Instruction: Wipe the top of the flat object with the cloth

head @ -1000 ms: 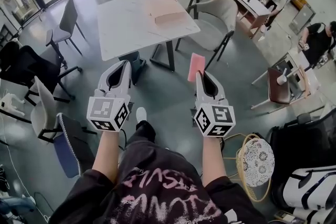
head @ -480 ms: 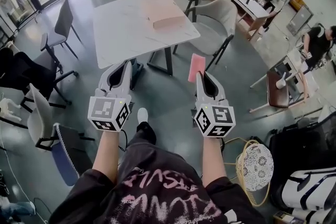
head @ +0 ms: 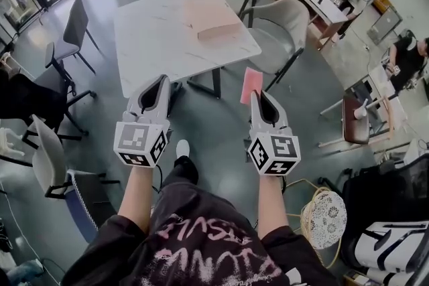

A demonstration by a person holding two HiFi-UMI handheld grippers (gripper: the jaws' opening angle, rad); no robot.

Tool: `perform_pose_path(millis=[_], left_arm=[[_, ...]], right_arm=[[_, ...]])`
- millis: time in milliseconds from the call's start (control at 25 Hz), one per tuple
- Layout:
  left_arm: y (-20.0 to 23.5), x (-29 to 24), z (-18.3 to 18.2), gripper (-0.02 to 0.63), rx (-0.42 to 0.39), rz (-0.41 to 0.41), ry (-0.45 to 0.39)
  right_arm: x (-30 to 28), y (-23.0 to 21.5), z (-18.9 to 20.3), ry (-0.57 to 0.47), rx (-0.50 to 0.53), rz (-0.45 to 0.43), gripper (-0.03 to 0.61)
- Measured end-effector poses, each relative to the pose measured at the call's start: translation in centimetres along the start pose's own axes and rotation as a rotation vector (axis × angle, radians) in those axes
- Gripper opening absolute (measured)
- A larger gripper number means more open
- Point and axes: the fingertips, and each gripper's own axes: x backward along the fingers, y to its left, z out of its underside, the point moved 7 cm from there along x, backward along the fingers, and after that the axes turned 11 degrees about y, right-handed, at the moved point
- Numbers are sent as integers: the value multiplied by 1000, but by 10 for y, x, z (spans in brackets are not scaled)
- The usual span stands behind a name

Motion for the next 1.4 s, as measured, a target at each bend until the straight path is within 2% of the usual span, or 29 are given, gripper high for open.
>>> perform_pose_path(millis=[680,1160,1400], left_arm=[[75,-75,20,2,40,-10,63],[126,-142,-6,2,28,19,59],[155,-165,-17,2,48,42,39]], right_arm=[[-108,5,-13,28,8,5,52],[-180,1,-49,30,-6,30,52],[-211,8,-66,28,-11,43,52]])
